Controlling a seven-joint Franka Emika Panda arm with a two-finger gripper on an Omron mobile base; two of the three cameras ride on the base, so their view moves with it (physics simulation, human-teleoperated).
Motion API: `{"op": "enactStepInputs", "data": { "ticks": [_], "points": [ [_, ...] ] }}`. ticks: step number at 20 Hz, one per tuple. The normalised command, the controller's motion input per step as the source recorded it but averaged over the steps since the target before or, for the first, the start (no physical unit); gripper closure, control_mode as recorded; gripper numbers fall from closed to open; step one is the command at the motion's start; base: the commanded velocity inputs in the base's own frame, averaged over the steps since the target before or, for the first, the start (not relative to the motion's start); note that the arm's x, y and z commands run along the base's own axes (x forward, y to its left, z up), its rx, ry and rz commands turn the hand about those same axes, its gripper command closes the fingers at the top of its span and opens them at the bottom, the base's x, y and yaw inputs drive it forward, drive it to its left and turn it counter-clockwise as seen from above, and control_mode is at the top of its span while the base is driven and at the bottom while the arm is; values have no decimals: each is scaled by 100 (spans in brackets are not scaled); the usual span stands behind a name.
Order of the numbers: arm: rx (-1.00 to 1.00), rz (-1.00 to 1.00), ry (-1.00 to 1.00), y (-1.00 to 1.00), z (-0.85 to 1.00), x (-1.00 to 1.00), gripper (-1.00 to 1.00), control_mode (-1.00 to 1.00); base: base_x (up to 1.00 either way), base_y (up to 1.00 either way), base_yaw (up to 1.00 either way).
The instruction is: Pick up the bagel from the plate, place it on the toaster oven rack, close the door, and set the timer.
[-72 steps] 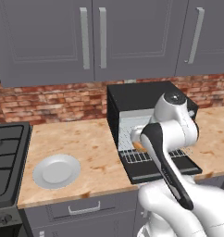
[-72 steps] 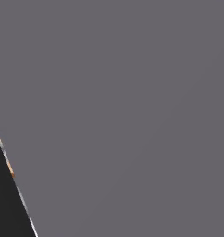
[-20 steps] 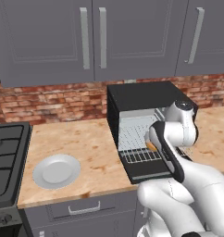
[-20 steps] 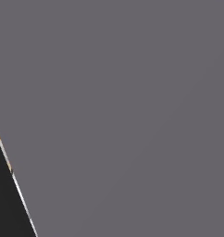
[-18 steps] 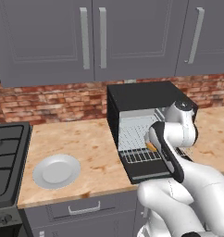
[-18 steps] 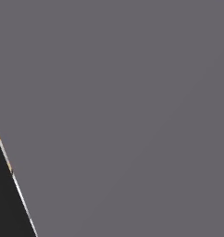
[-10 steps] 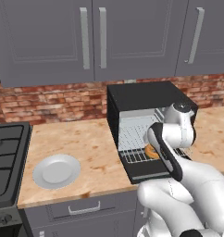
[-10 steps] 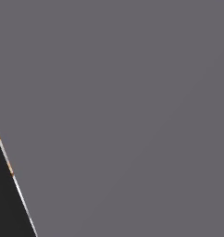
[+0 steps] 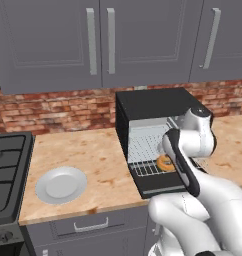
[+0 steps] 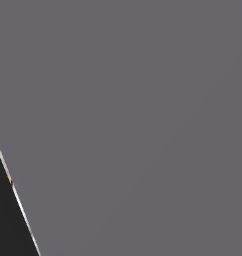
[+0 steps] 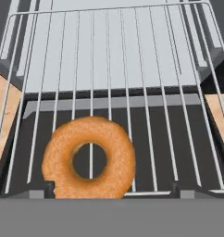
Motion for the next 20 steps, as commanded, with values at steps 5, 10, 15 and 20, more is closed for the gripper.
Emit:
{"op": "enactStepInputs", "data": {
  "ticks": [5,10,15,20],
  "points": [
    [0,0,0,-13,22,-100,-100,-100,0,0,0],
    [0,0,0,-54,0,-69,-100,-100,0,0,0],
    [0,0,0,-72,-25,-9,-100,-100,0,0,0],
    [0,0,1,-30,-36,6,-100,-100,0,0,0]
  ]
}}
